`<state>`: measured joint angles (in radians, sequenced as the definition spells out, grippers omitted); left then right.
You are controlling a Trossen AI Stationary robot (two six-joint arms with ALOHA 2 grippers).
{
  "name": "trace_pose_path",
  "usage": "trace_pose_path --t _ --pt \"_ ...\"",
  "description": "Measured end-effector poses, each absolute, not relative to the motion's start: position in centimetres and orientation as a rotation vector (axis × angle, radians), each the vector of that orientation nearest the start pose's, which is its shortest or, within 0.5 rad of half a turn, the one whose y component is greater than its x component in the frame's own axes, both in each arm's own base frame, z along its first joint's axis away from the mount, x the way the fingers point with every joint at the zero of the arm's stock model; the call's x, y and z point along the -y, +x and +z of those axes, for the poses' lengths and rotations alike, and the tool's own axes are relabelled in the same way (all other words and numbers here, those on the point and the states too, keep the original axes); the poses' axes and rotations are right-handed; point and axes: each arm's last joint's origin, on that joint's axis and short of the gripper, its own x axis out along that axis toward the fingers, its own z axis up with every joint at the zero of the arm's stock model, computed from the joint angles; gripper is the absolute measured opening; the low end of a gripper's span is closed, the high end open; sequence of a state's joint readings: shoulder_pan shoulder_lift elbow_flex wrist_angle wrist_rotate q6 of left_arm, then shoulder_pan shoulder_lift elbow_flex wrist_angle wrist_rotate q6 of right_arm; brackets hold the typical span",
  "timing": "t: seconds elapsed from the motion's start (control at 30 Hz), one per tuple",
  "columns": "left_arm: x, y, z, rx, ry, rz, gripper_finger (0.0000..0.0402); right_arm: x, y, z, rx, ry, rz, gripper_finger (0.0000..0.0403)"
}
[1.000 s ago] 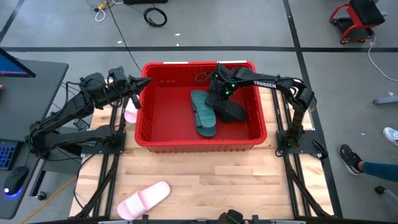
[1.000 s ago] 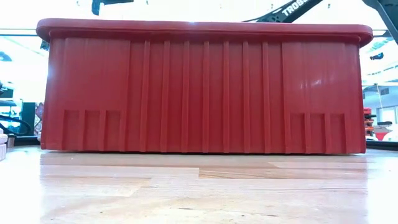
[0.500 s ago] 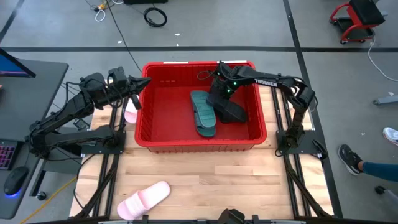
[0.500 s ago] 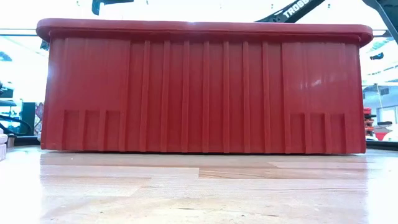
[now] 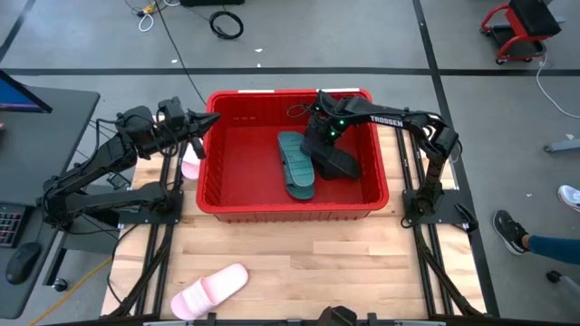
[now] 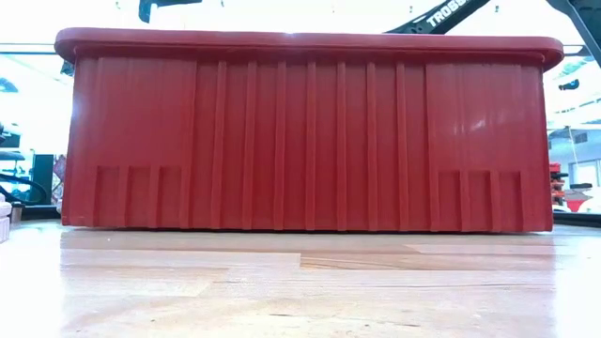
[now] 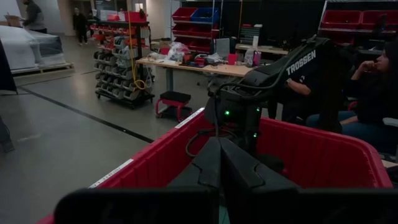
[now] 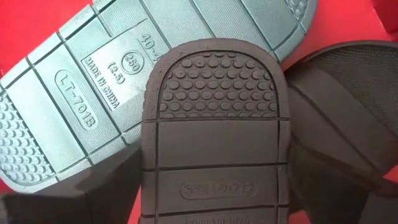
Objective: Pick and place slides into bin
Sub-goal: Put the black slide into the red bin
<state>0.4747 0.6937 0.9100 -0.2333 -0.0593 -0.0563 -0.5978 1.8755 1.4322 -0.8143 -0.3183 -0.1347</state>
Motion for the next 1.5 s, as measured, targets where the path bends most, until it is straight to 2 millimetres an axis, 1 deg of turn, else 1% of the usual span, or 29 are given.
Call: trace_pose_path --t 0.13,0.23,0.33,0.43,0.67,0.77,0.87,1.0,1.1,1.27,1.5 --pt "-6.6 12.4 38.2 -0.002 -0.058 0.534 0.0010 20.2 31.7 21.4 -1.142 0.433 -0.167 0.0352" --pt "-6.6 12.4 38.2 -0.002 -0.058 0.534 0.0017 20.1 31.7 21.5 -1.139 0.443 -0.180 0.0343" --pt "-6.6 12.4 38.2 -0.002 -0.058 0.534 0.0021 19.9 31.5 22.1 -1.129 0.457 -0.207 0.0341" --pt "-6.6 12.4 38.2 -0.002 -0.058 0.534 0.0019 19.5 31.0 23.2 -1.124 0.474 -0.252 0.0341" --pt "-6.6 12.4 38.2 -0.007 -0.036 0.534 0.0008 19.0 29.6 26.7 -1.027 0.533 -0.439 0.0341" --pt "-6.6 12.4 38.3 -0.001 -0.034 0.534 0.0013 18.9 29.0 27.8 -0.980 0.581 -0.579 0.0341" --pt "-6.6 12.4 38.4 0.011 -0.031 0.534 0.0020 19.1 28.7 28.1 -0.928 0.674 -0.744 0.0341" --pt "-6.6 12.4 38.6 0.036 -0.025 0.533 0.0021 19.4 28.8 27.6 -0.867 0.826 -0.898 0.0341" --pt "-6.5 12.4 38.7 0.040 -0.022 0.533 0.0016 19.8 29.3 26.5 -0.874 0.858 -0.971 0.0341" --pt "-6.5 12.4 38.7 0.042 -0.033 0.524 0.0009 20.3 30.1 24.4 -0.916 0.898 -1.013 0.0340" --pt "-6.5 12.4 38.6 0.044 -0.051 0.501 0.0020 20.8 30.7 22.6 -0.932 0.941 -1.058 0.0342"
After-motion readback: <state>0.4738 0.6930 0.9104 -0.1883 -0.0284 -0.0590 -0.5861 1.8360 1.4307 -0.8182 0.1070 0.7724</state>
